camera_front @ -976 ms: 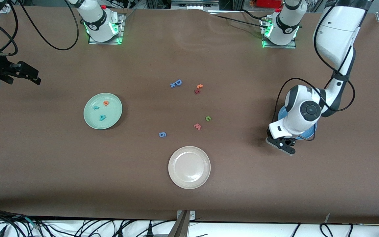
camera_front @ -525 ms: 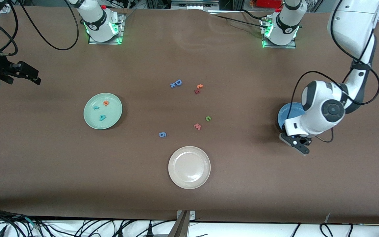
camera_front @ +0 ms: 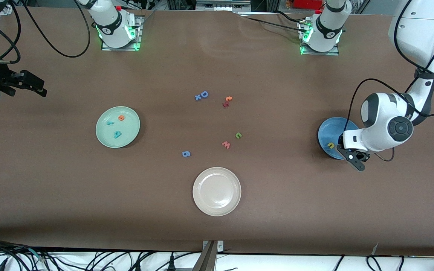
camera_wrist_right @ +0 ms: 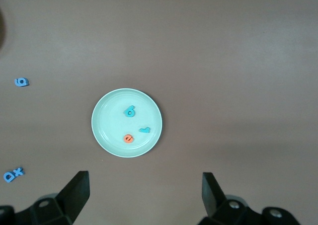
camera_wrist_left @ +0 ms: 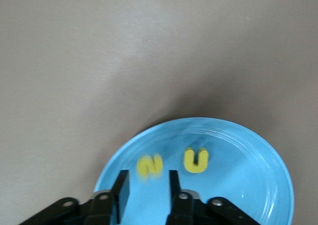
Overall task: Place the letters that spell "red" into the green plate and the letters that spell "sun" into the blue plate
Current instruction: 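Open the left gripper and reach it to the green 2 among letters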
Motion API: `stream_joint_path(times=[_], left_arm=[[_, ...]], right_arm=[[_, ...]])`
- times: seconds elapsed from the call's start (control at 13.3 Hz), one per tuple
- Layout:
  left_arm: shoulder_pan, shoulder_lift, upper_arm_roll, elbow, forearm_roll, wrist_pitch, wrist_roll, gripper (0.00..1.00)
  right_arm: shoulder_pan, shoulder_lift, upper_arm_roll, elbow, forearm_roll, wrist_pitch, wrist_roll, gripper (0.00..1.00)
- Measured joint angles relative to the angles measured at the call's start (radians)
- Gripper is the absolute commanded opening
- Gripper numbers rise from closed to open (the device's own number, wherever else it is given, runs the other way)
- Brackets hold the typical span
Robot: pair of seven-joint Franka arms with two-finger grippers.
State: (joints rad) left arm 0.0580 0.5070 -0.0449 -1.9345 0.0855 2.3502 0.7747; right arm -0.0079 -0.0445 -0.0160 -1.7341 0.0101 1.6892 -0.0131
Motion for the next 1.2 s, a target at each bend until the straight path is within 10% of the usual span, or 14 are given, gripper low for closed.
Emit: stream_joint_path(times=[0.38,1.2], left_arm=[[-0.024,-0.039,-0.053,0.008,-0.082,-0.025,-0.028,1.00],[-0.462,0.031,-0.073,0.091,-0.087,0.046,-0.429,1.00]], right_arm=[[0.000,0.000,0.000,0.000,0.000,0.000,0.000,1.00],[0.000,0.000,0.001,0.000,0.001,-0.001,0.000,1.00]])
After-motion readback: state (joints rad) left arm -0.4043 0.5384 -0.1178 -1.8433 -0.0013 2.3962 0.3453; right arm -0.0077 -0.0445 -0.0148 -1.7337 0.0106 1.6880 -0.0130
